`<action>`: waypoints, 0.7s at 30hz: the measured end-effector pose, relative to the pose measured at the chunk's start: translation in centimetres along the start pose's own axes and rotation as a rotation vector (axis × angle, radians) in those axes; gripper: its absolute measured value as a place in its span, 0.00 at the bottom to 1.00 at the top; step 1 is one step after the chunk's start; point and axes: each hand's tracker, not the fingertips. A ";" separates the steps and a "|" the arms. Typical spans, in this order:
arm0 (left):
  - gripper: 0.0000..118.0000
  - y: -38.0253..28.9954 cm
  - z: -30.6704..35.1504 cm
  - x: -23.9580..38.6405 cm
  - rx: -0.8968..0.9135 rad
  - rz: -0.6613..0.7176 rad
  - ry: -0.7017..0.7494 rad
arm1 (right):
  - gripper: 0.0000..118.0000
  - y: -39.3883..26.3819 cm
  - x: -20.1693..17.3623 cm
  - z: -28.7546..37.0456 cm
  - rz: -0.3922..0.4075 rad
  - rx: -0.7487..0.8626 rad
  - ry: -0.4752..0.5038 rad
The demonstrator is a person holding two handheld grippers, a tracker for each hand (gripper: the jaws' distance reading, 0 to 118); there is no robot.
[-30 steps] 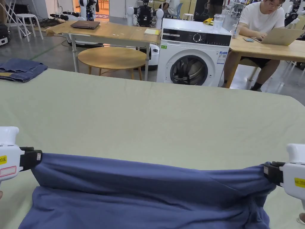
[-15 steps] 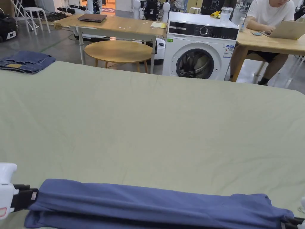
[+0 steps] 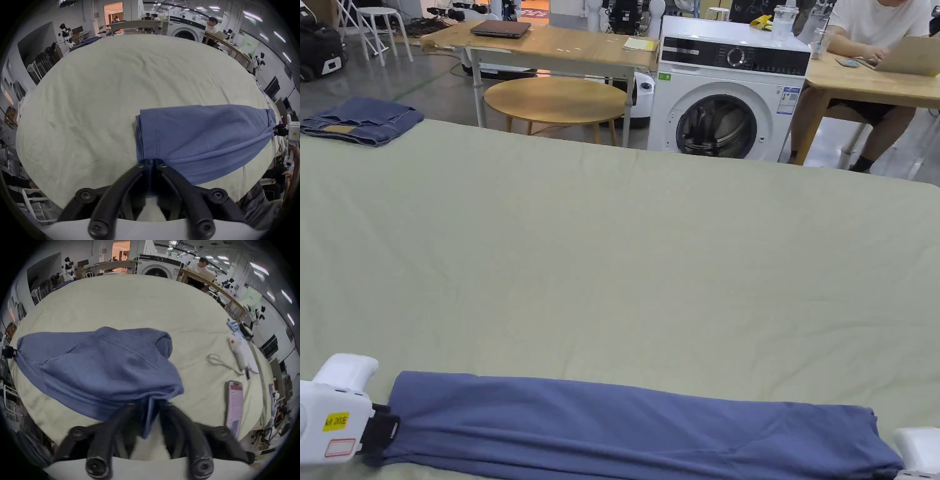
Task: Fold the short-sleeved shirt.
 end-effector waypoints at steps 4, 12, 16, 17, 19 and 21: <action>0.31 0.9 3.0 0.1 0.176 0.074 -0.024 | 0.56 1.4 0.7 3.7 -0.053 0.111 -0.034; 0.32 2.6 4.9 4.6 0.500 0.042 -0.054 | 0.56 4.5 -4.4 6.9 -0.163 0.476 -0.066; 0.32 2.6 5.2 7.2 0.678 0.027 -0.015 | 0.56 4.9 -8.6 7.5 -0.229 0.737 -0.004; 0.32 2.5 5.3 7.8 0.721 0.012 0.000 | 0.55 5.1 -9.6 7.6 -0.222 0.773 0.000; 0.32 2.1 5.7 9.0 0.813 -0.008 0.037 | 0.46 5.5 -11.6 7.8 -0.215 0.842 0.001; 0.27 2.2 5.7 9.3 0.858 -0.013 0.058 | 0.29 6.0 -13.2 7.9 -0.223 0.878 0.005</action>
